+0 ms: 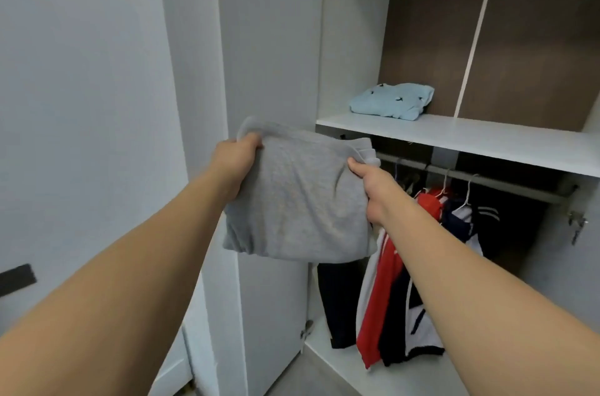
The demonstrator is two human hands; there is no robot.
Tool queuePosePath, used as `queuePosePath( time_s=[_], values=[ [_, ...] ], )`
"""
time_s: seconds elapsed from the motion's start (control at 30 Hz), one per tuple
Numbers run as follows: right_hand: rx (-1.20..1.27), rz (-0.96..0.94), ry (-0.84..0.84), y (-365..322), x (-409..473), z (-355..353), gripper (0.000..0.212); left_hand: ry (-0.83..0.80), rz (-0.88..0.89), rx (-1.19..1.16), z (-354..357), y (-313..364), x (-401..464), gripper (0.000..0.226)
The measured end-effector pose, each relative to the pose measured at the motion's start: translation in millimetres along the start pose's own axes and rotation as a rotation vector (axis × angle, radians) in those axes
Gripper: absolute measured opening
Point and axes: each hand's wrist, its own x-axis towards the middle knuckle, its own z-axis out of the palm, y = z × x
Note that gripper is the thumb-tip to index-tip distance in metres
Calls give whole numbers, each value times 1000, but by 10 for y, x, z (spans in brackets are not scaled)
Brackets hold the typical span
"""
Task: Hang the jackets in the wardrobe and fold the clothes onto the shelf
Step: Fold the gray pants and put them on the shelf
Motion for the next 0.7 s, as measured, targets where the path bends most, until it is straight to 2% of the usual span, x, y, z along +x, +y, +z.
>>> queuePosePath(
  time_s=[0.2,0.47,0.7],
  values=[
    [33,-168,162,-568,766,-256,37,-226,76,-78,876,315,946,19],
    [13,-254,434,-1318,1374,-711,42,-466,88,-146,2150,676,1770,17],
    [11,-320,591,-1893,1765,-1231,42,-581,155,-127,3220,1063,2121,50]
  ],
)
